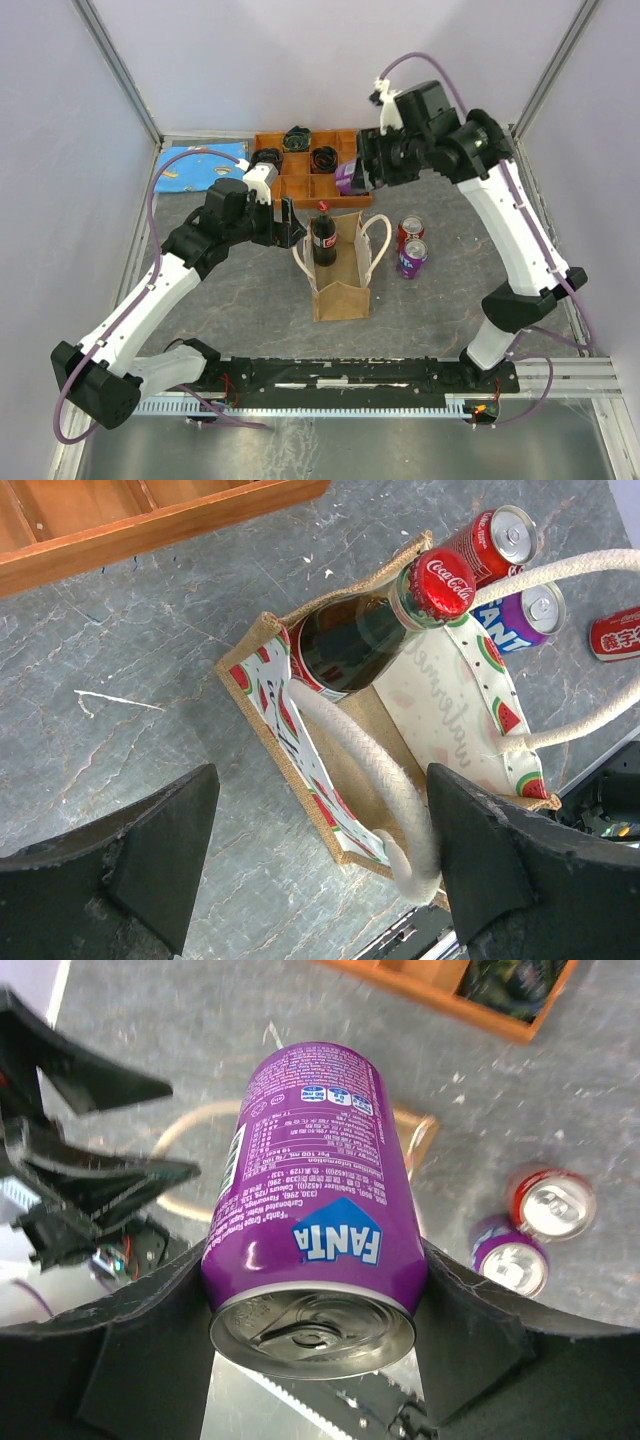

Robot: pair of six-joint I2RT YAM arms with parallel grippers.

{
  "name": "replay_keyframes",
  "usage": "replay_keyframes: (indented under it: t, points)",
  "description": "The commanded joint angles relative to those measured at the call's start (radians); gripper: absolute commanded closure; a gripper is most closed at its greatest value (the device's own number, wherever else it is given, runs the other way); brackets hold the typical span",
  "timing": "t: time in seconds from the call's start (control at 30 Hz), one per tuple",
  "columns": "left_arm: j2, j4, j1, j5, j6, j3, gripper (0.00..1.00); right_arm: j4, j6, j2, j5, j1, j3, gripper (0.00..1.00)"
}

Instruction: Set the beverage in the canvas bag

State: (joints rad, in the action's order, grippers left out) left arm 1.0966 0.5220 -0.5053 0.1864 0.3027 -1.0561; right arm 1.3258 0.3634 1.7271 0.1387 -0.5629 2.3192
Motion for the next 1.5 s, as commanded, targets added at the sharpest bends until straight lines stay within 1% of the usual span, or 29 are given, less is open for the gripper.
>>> replay_keyframes:
  t: [0.0,0.27,0.5,0.67,0.87,1.03,1.47]
  points:
    - [-0.013,-0.034,0.004,0.015,0.006,0.0,0.1,-0.03,0.039,-0.075,-0.042,-0.087,-0.107,1.0]
    - [-0.019,-0.033,0.004,0.016,0.008,0.003,0.1,-0.064,0.059,-0.09,-0.089,-0.179,-0.283,1.0]
    - [-0.03,-0.034,0.006,0.014,0.009,0.008,0.1,-0.077,0.039,-0.016,-0.143,-0.226,-0.318,1.0]
    - [-0.04,-0.031,0.008,0.013,0.009,0.014,0.1,-0.06,0.014,0.047,-0.163,-0.23,-0.32,1.0]
    - [-0.047,-0.032,0.014,0.013,0.012,0.02,0.1,-0.065,0.001,0.082,-0.177,-0.232,-0.355,1.0]
    - [-0.047,-0.034,0.015,0.016,0.015,0.025,0.1,-0.103,-0.003,0.098,-0.185,-0.233,-0.398,1.0]
    - [-0.04,-0.036,0.017,0.017,0.015,0.019,0.1,-0.158,-0.008,0.17,-0.231,-0.23,-0.448,1.0]
